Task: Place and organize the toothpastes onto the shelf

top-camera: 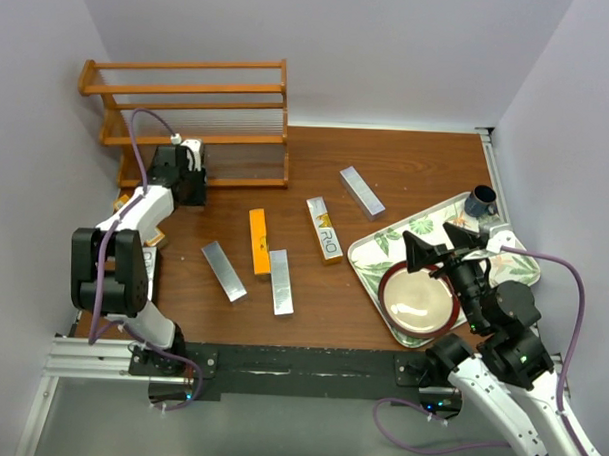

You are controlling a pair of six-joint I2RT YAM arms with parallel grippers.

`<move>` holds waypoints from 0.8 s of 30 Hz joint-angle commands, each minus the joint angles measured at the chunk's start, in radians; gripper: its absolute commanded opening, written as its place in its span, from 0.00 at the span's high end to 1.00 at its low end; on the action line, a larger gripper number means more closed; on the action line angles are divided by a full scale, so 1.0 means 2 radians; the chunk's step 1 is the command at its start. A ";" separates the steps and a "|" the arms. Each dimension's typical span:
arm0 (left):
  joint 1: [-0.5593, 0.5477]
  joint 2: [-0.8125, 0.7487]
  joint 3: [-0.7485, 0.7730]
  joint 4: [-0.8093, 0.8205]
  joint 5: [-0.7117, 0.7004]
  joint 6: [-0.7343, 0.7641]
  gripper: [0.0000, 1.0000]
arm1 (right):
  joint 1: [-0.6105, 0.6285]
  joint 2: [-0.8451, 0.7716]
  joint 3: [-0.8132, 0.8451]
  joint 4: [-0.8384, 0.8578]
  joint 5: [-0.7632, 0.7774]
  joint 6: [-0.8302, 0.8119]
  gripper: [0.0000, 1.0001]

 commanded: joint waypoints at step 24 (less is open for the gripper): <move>0.023 0.122 0.111 0.082 0.028 0.045 0.66 | 0.003 0.010 0.012 0.007 -0.003 0.007 0.01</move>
